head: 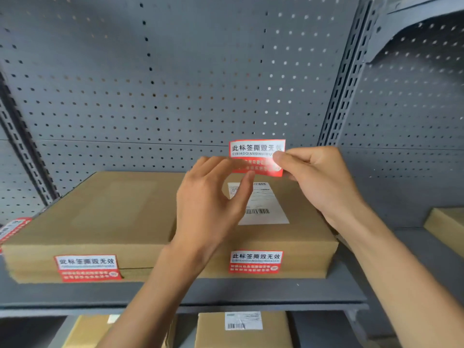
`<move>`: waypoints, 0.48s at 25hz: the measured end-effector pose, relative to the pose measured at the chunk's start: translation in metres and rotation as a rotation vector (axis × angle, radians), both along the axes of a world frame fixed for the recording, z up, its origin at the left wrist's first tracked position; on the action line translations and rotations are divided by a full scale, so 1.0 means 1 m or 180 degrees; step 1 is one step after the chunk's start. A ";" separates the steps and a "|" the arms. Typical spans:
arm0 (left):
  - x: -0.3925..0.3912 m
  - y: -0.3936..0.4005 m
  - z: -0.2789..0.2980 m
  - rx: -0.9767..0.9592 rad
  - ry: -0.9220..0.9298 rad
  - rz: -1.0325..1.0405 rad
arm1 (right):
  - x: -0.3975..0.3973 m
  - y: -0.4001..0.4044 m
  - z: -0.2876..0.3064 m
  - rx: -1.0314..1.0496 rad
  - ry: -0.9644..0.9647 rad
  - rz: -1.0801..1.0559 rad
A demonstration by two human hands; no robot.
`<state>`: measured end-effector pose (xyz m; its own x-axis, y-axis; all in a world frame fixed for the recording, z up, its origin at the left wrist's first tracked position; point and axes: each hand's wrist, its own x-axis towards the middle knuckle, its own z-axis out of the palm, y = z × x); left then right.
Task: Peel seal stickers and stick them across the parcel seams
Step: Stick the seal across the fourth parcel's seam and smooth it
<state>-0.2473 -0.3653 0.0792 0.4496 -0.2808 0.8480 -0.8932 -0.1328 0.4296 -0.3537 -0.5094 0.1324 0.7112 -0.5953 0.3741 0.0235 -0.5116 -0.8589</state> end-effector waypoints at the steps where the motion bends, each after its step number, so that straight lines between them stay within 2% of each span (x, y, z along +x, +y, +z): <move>1: -0.002 -0.004 -0.002 0.0182 0.0253 -0.0001 | -0.003 -0.007 -0.006 0.0061 0.0057 0.0020; 6: 0.000 -0.018 -0.011 0.1024 0.0723 0.0295 | -0.004 -0.034 -0.030 0.0135 0.0312 0.0080; 12: 0.000 -0.027 -0.018 0.1651 0.0626 0.0663 | 0.003 -0.047 -0.043 0.0125 0.0421 0.0120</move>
<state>-0.2477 -0.3922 0.0609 0.6745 -0.5253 0.5187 -0.7360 -0.5336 0.4167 -0.3510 -0.5561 0.0895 0.7749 -0.5795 0.2526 -0.0726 -0.4785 -0.8751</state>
